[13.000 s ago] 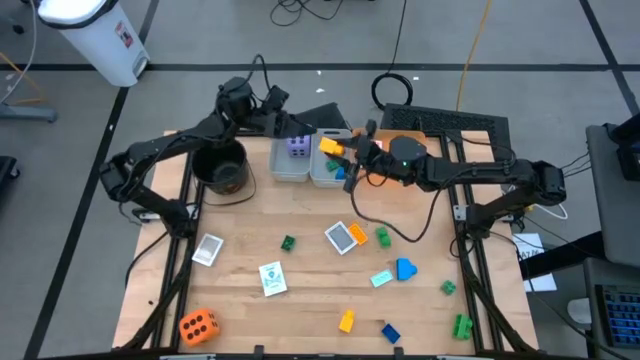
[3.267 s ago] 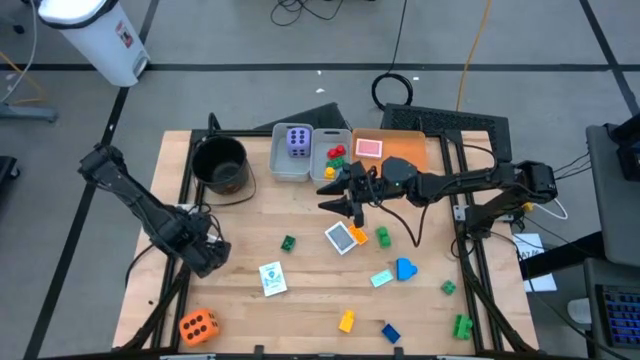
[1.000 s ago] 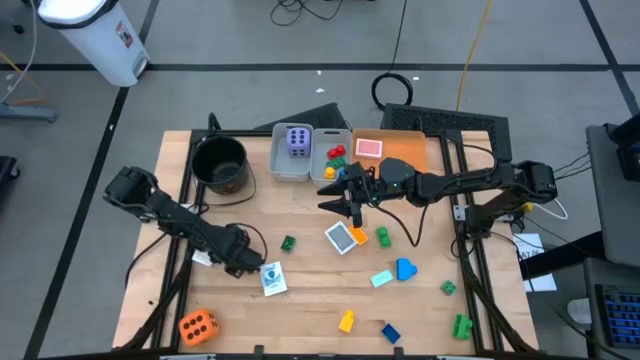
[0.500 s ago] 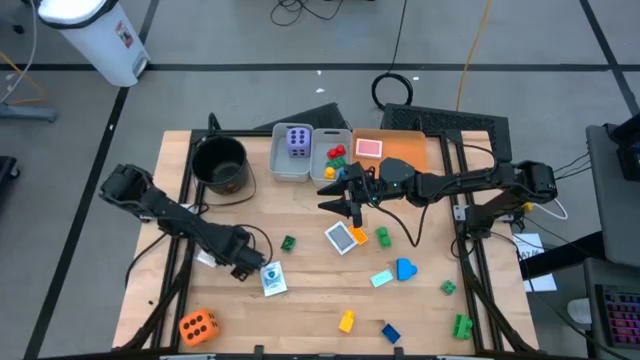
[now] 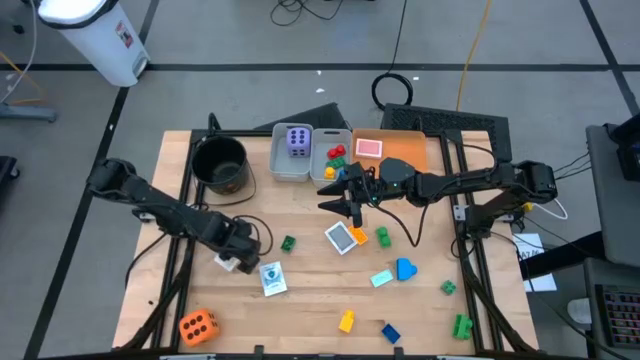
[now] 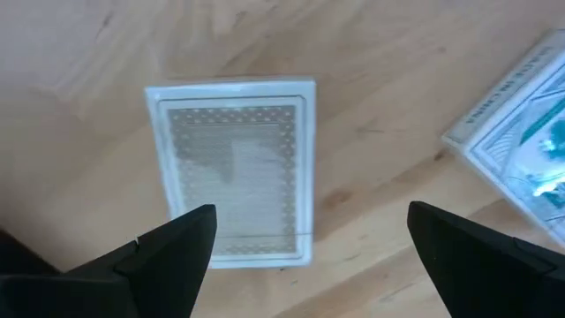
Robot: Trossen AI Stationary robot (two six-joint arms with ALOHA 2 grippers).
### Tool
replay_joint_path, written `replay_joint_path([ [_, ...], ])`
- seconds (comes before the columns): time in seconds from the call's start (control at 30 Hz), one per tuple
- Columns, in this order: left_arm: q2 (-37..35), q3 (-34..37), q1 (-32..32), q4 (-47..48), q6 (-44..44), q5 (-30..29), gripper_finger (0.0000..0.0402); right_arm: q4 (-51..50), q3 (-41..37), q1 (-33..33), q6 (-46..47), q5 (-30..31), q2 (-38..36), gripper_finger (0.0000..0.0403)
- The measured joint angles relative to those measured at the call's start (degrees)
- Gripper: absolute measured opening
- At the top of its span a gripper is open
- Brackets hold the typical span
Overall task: Pick & Place Toys
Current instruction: Put the brown playing card into the orange bin
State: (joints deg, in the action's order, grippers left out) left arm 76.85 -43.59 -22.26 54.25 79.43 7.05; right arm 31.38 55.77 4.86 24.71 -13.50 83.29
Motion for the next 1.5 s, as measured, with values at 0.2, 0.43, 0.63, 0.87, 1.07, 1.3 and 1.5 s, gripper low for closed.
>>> replay_joint_path([
  [0.2, 0.0, 0.0, 0.6, 3.7, 0.0, -4.3, 0.0379, 0.0, 0.0, 0.0, 0.1, 0.0, 0.0, 0.0210],
  [0.43, 0.0, 0.0, 0.5, 5.4, -1.7, -7.4, 0.0379, 0.0, 0.0, 0.0, 0.1, 0.0, 0.0, 0.0210],
  [0.63, 0.0, 0.0, 0.5, 5.5, -4.1, -7.8, 0.0379, 0.0, 0.0, 0.0, 0.1, 0.1, 0.0, 0.0210],
  [0.87, 0.0, 0.0, 0.5, 5.5, -4.3, -8.9, 0.0379, 0.0, 0.0, 0.0, 0.1, 0.1, 0.0, 0.0210],
  [1.07, 0.0, 0.0, 0.5, 5.5, -4.0, -9.2, 0.0379, 0.0, 0.0, 0.0, 0.1, 0.1, 0.0, 0.0210],
  [1.3, 0.0, 0.0, 0.5, 4.9, -4.2, -8.8, 0.0379, 0.0, 0.0, 0.0, 0.1, 0.1, 0.0, 0.0210],
  [1.5, 0.0, 4.4, 0.5, -1.3, -3.0, -4.5, 0.0379, 0.0, 0.0, 0.0, 0.1, 0.0, 0.0, 0.0210],
])
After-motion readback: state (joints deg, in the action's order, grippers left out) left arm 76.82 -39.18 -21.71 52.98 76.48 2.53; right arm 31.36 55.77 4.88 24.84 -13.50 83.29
